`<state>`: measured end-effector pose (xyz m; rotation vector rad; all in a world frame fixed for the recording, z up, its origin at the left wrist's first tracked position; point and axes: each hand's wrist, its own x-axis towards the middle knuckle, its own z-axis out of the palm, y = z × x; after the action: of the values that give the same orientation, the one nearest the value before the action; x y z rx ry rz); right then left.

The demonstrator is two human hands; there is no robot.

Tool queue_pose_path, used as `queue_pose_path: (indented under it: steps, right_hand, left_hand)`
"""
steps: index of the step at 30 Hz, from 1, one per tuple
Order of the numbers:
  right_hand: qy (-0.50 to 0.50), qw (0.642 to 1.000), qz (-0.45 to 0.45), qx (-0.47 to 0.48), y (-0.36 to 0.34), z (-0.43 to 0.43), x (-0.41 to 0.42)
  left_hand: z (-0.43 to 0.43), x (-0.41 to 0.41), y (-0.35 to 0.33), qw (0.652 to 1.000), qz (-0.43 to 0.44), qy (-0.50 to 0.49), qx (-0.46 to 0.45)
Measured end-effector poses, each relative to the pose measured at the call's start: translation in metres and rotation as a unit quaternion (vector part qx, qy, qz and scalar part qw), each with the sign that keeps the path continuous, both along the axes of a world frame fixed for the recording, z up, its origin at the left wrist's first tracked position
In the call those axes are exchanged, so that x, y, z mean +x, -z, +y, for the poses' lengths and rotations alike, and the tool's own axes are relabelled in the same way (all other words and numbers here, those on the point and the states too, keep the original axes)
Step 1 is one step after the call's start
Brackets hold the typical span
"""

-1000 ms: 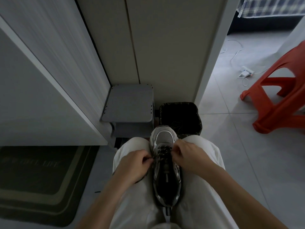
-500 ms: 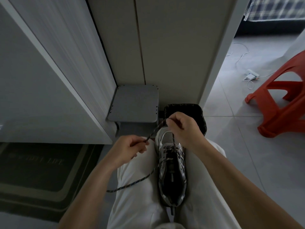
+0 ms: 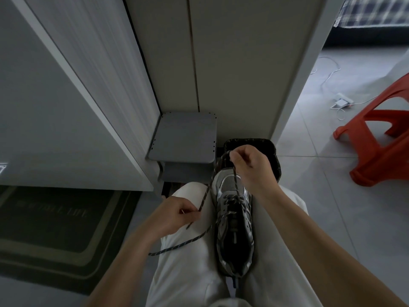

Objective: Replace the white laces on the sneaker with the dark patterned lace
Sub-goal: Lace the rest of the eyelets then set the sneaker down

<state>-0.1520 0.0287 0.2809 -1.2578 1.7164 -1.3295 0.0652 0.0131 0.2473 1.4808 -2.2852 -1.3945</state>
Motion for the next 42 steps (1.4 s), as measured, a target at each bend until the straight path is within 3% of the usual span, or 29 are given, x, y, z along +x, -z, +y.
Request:
queue_pose_path:
  steps: [4, 6, 8, 11, 14, 16, 21, 28, 37, 42]
  right_hand:
    - [-0.109, 0.991, -0.062, 0.037, 0.002, 0.005, 0.009]
    - [-0.166, 0.983, 0.009, 0.081, 0.008, 0.01, 0.008]
    - [-0.125, 0.986, 0.08, 0.079, 0.015, 0.019, 0.004]
    - [-0.046, 0.989, 0.118, 0.07, 0.028, 0.04, -0.004]
    - [-0.096, 0.964, 0.214, 0.122, 0.045, 0.063, -0.004]
    - [-0.119, 0.948, 0.265, 0.127, 0.05, 0.072, -0.002]
    - [-0.16, 0.943, 0.268, 0.11, 0.054, 0.073, -0.003]
    - [-0.111, 0.925, 0.343, 0.116, 0.062, 0.072, -0.001]
    - [-0.112, 0.934, 0.312, 0.136, 0.064, 0.071, 0.006]
    - [-0.107, 0.939, 0.298, 0.136, 0.067, 0.071, 0.007]
  left_hand:
    - [0.007, -0.009, 0.0, 0.997, 0.051, -0.036, 0.051]
    - [0.011, -0.017, 0.0, 0.981, 0.124, -0.111, 0.099]
    - [0.014, -0.026, 0.0, 0.965, 0.168, -0.159, 0.122]
    - [0.017, -0.034, 0.006, 0.957, 0.184, -0.203, 0.092]
    - [0.016, -0.038, 0.013, 0.945, 0.207, -0.24, 0.081]
    - [0.016, -0.041, 0.019, 0.947, 0.205, -0.234, 0.079]
    - [0.019, -0.052, 0.026, 0.958, 0.196, -0.201, 0.059]
    - [0.019, -0.063, 0.028, 0.966, 0.165, -0.195, -0.031]
    - [0.021, -0.066, 0.031, 0.957, 0.175, -0.228, -0.033]
    - [0.025, -0.065, 0.031, 0.971, 0.14, -0.189, -0.04]
